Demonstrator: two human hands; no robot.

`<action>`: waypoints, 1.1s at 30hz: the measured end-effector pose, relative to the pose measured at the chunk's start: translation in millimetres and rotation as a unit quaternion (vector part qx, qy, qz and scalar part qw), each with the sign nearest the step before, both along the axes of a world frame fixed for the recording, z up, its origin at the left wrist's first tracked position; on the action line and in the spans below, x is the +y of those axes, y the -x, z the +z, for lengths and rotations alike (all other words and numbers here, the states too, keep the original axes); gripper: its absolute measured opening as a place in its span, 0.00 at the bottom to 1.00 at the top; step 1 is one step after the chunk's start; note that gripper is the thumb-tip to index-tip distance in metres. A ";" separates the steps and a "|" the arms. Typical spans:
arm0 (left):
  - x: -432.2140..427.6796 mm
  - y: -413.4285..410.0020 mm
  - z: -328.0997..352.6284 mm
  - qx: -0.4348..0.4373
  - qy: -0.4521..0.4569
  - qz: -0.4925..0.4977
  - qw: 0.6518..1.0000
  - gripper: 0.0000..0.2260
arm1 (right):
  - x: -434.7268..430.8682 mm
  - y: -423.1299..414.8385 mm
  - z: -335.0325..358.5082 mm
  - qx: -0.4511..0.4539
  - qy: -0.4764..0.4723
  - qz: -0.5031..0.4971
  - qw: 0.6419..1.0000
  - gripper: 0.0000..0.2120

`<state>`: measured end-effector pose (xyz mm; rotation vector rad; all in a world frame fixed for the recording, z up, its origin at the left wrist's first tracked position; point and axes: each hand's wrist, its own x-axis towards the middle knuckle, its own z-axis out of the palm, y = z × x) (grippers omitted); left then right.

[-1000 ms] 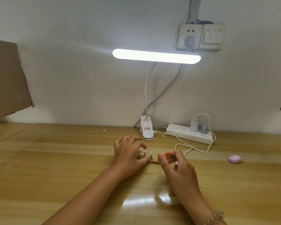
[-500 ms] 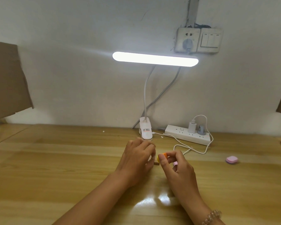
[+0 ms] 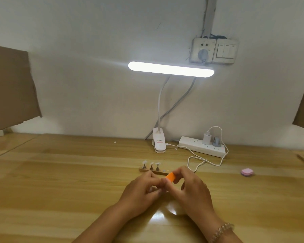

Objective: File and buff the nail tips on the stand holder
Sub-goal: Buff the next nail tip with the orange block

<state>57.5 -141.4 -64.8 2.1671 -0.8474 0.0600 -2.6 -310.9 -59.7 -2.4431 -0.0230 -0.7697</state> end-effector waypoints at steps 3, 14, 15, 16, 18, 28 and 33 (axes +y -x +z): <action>2.9 -1.5 0.8 0.016 0.024 0.001 1.000 0.11 | 3.6 2.2 0.6 0.001 0.015 0.030 0.999 0.18; 5.0 -1.0 0.0 -0.004 -0.002 -0.005 1.000 0.08 | 2.1 3.7 4.2 0.006 0.018 -0.009 1.000 0.17; 4.7 -1.0 -1.4 -0.024 -0.027 0.000 0.999 0.08 | 3.8 4.1 3.5 0.000 0.045 -0.002 0.999 0.17; 4.6 -0.6 -2.6 -0.043 -0.049 0.006 0.998 0.06 | 6.6 5.5 2.3 -0.002 0.068 0.012 0.998 0.18; 4.4 -1.2 -3.7 -0.065 -0.053 0.026 0.996 0.06 | 9.1 6.3 1.8 0.006 0.074 0.023 0.997 0.19; 4.2 -2.7 -3.0 -0.059 -0.018 0.044 0.997 0.03 | 1.6 2.2 1.1 0.030 0.019 -0.009 0.999 0.18; 4.9 -3.6 -2.3 -0.058 -0.026 0.037 0.997 0.05 | 5.9 3.7 -0.2 0.039 0.023 0.040 0.998 0.18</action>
